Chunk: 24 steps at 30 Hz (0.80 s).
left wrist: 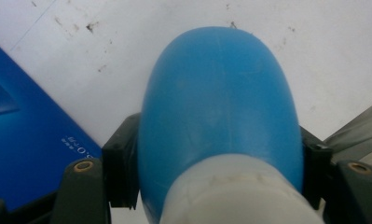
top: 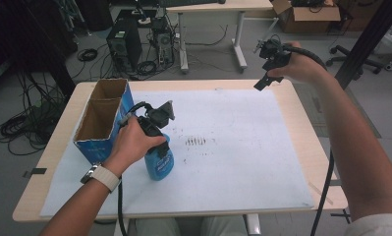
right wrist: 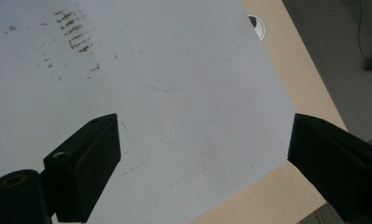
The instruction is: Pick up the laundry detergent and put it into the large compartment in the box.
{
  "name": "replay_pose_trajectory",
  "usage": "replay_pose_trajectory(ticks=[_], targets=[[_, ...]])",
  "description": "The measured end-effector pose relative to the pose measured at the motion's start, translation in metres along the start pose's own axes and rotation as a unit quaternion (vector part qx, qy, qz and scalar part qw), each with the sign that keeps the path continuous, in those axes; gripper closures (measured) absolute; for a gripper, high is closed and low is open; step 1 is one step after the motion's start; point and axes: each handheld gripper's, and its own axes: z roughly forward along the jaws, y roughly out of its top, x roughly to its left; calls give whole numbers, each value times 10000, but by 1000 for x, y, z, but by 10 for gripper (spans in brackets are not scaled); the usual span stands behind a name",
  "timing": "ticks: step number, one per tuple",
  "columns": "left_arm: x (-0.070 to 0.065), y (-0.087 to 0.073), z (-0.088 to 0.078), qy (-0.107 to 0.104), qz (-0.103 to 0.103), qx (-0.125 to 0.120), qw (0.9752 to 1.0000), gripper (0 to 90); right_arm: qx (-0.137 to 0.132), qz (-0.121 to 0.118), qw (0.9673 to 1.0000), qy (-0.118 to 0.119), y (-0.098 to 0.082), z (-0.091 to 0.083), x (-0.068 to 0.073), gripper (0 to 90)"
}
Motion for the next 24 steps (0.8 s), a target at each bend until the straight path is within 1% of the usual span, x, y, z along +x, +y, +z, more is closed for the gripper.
replay_pose_trajectory(ticks=[1, 9, 15, 17, 18, 20, 24], targets=[[0, 0, 0, 0, 0, 0, 10000, 367, -5, 6, 10000, 0, 0, 0, 0, 92], [1, 0, -1, -20, 46, 11, 10000, 370, 9, 16, 10000, 5, -1, 0, 0, 92], [1, 0, -2, -35, 2, 72, 10000, 372, 1, 14, 10000, -2, -1, -1, 0, 93], [1, 0, -2, -30, -12, 51, 10000, 372, 11, 41, 10000, -5, -2, -2, 0, 93], [2, 0, -3, -16, 11, 57, 10000, 373, 18, 32, 10000, -11, -3, -2, -1, 94], [2, 0, -6, -23, -39, 42, 10000, 373, 24, 37, 10000, -19, -4, -3, -1, 94], [1, 1, -16, -7, -82, -10, 10000, 373, 13, 49, 10000, -32, -6, -5, -1, 94]])
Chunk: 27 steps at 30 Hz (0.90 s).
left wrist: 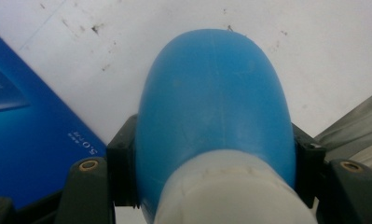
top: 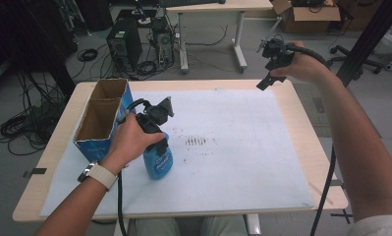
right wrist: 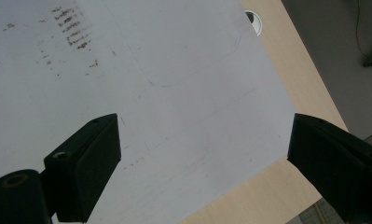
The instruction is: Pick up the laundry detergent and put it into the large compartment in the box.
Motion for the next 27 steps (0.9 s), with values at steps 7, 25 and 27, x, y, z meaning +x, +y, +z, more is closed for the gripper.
replay_pose_trajectory(ticks=[7, 25, 27], targets=[[0, 2, -33, 11, -74, -37, 10000, 373, -3, 6, 10000, -10, -2, -2, 1, 94], [14, 8, -151, 233, -697, -150, 9972, 374, -54, 9, 10000, 43, -7, 1, 2, 96], [18, 8, -159, 237, -798, -150, 9964, 374, -33, 10, 10000, 46, -8, 1, 1, 97]])
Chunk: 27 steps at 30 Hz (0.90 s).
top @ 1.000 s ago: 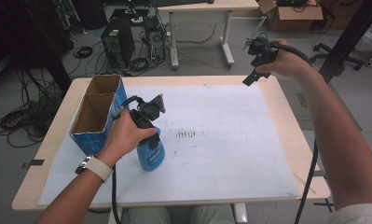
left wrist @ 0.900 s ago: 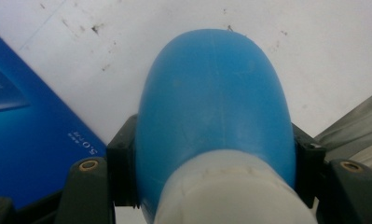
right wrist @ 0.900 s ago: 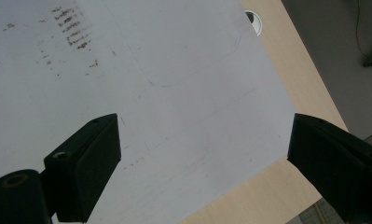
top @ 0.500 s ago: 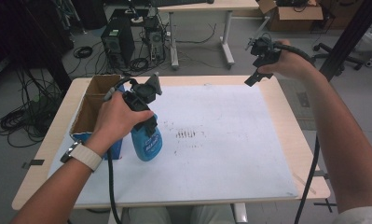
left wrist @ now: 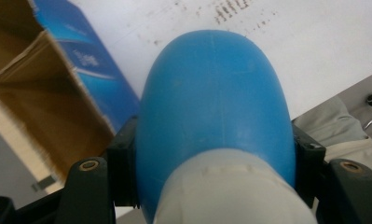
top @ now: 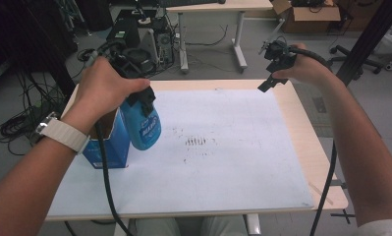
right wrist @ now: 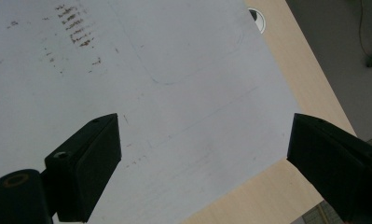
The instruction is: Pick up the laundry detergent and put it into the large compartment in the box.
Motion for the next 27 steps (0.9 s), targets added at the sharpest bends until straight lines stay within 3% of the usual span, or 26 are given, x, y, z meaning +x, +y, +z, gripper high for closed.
replay_pose_trajectory(ticks=[5, 14, 21, 22, 27], targets=[[10, 3, -22, 128, -196, 21, 9997, 374, -10, 16, 10000, -10, -1, -1, 0, 96], [39, 1, -55, 83, -765, -99, 9970, 374, 18, 13, 10000, -19, -1, -1, 0, 97], [66, -6, -67, 232, -1364, -112, 9903, 374, 62, 9, 10000, -16, -1, -1, 0, 98], [66, -6, -67, 232, -1364, -112, 9903, 374, 62, 9, 10000, -16, -1, -1, 0, 98], [81, -8, -67, 350, -1728, -73, 9843, 374, 71, 8, 10000, -19, 0, -1, 0, 98]])
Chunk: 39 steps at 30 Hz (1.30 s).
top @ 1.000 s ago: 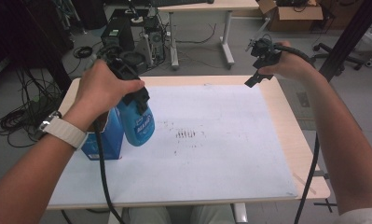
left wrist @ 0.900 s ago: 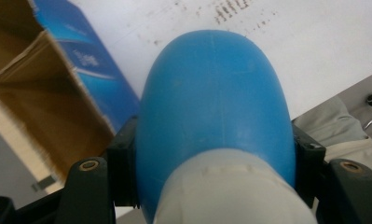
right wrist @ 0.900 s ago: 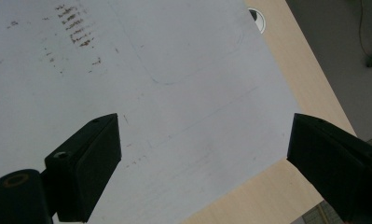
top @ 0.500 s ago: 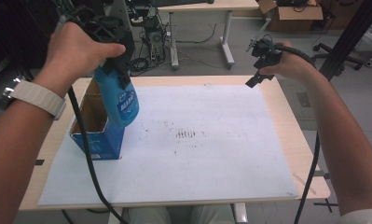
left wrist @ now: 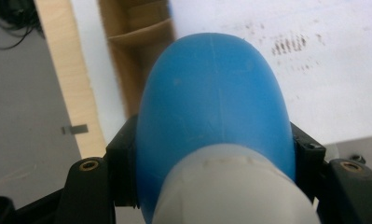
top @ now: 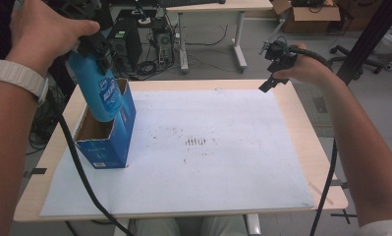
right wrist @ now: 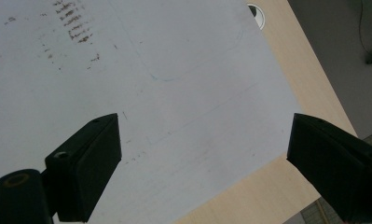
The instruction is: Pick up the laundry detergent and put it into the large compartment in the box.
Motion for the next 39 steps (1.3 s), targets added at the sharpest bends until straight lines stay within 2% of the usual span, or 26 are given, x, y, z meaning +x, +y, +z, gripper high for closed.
replay_pose_trajectory(ticks=[6, 8, 17, 28, 39], targets=[[14, 3, 5, 140, -272, -34, 9995, 374, 10, 7, 10000, -15, 0, -1, 0, 98], [21, 4, 9, 157, -386, -127, 9990, 374, 22, 11, 10000, -11, 0, -1, 1, 98], [34, 6, 24, 261, -492, -261, 9981, 374, 31, 16, 10000, -23, -2, -1, 0, 98], [42, 9, 44, 314, -455, -365, 9978, 374, 38, 21, 10000, -28, -2, -1, 0, 98], [48, 11, 72, 280, -361, -333, 9984, 374, 68, 29, 10000, -31, -3, 1, 1, 98]])
